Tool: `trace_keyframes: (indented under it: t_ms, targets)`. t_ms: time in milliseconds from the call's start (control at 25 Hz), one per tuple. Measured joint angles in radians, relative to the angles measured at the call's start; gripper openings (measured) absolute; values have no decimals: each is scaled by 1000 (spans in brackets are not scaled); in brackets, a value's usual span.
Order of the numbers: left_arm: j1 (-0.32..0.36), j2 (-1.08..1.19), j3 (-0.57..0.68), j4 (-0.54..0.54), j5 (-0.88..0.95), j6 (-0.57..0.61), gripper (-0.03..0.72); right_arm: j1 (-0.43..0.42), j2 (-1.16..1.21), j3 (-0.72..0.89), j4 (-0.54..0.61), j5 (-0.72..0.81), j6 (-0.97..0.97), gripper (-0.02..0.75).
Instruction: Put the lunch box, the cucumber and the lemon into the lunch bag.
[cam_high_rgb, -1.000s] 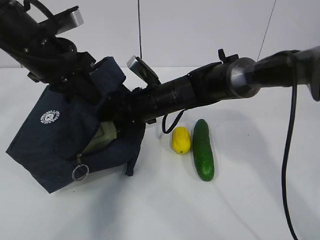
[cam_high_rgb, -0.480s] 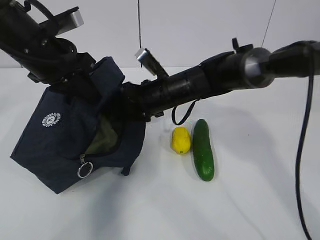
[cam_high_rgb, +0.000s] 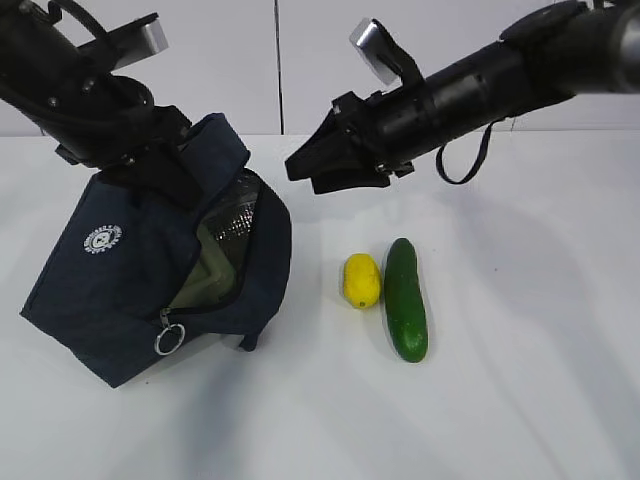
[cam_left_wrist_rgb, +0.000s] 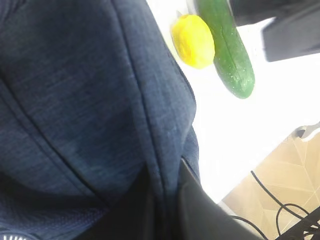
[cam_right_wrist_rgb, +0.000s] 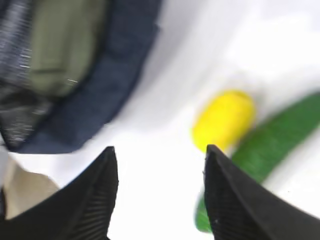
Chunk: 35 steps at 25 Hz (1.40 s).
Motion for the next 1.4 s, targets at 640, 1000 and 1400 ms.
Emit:
trace_keyframes:
  t_ms: [640,1000,1400]
  targets:
    - [0,0,0,2,4,13,8,-4,-135,50,-810,-67,639,414]
    - [0,0,0,3,10,20,8,16,-82,78,-810,-180,728,414]
    - [0,0,0,3,17,37,8,36,16,80,-811,-268,779,414]
